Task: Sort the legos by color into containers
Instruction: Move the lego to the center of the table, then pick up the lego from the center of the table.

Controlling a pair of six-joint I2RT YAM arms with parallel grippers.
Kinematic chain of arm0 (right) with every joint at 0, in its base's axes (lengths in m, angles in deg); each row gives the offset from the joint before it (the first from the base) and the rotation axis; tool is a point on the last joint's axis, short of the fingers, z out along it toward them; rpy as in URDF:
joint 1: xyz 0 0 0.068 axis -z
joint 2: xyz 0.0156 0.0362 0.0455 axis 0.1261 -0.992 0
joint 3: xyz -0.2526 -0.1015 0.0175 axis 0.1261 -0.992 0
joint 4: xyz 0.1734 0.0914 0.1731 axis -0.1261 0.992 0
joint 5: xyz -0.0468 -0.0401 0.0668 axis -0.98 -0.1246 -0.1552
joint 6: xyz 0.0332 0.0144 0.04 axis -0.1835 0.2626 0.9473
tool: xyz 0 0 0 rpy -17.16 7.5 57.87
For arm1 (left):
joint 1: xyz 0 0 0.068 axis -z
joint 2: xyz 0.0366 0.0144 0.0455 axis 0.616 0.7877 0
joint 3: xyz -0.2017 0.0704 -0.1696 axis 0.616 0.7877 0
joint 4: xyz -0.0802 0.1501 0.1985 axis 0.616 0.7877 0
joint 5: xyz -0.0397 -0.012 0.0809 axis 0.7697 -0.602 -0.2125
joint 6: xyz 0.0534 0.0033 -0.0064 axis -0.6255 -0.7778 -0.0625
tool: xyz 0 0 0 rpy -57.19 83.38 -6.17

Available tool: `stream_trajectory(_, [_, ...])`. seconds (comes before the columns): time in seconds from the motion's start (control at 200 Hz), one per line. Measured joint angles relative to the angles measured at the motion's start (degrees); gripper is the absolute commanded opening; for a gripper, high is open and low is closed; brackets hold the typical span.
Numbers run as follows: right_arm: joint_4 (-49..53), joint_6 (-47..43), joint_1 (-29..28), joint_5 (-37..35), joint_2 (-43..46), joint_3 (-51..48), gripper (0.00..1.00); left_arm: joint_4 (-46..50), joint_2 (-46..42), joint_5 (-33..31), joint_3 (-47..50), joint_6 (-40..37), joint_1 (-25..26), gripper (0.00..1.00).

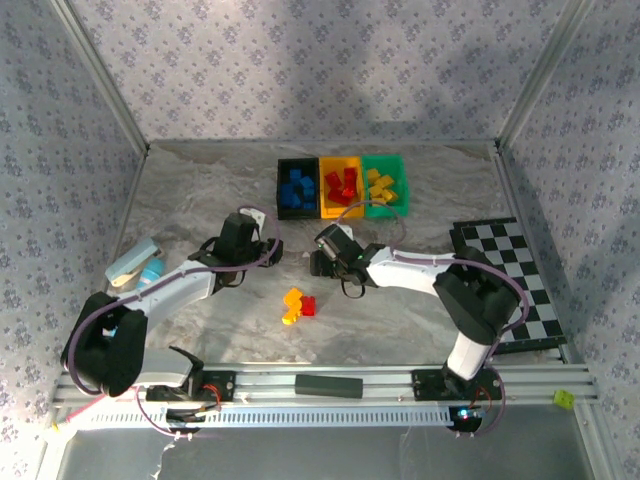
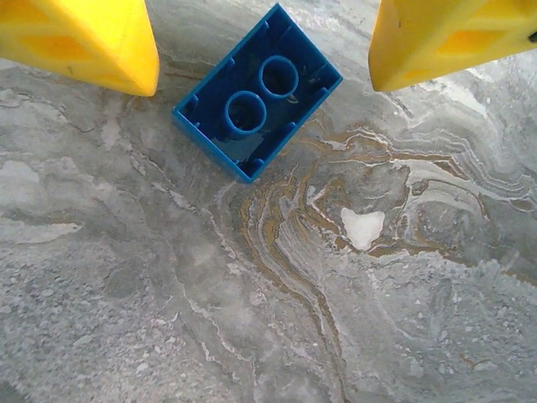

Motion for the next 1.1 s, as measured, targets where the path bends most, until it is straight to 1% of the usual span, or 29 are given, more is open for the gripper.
stream_trajectory(0.095, [0.00,0.42,0.00,0.24,-2.01,1.25,0.69,-0.02,-0.20,0.00,0.00,0.15,-0.07,0.67])
stream_trajectory(0.295, [1.51,-0.66,-0.02,-0.50,-7.28,7.08,0.67,-0.02,-0.22,0.22,0.00,0.17,-0.37,0.67])
stream_trajectory(0.405, [4.46,-2.89,-0.31,-2.23,-9.99,12.17,0.61,-0.02,-0.24,0.22,0.00,0.17,-0.37,0.67])
stream_trajectory(0.48, [5.35,-4.07,-0.66,-2.99,-10.84,14.23,0.54,-0.02,-0.26,0.20,0.00,0.17,-0.37,0.67])
stream_trajectory(0.555, [6.34,-5.03,-1.05,-3.74,-11.19,15.08,0.52,0.00,-0.26,0.20,0.00,0.17,-0.57,0.67])
stream_trajectory(0.83, [11.91,-9.35,-3.21,-5.68,-11.45,15.54,0.51,-0.02,-0.26,0.20,0.00,0.17,-0.90,0.67])
stream_trajectory(0.9, [12.70,-10.19,-3.61,-5.77,-11.45,15.54,0.46,-0.02,-0.26,0.20,0.00,0.17,-0.90,0.67])
stream_trajectory(1.044, [13.09,-11.93,-3.87,-5.77,-11.43,14.93,0.33,-0.02,-0.26,0.20,0.00,0.17,-0.90,0.67])
stream_trajectory(1.099, [13.09,-12.22,-3.87,-5.79,-11.32,14.93,0.30,0.00,-0.26,0.20,0.00,0.17,-0.90,0.67])
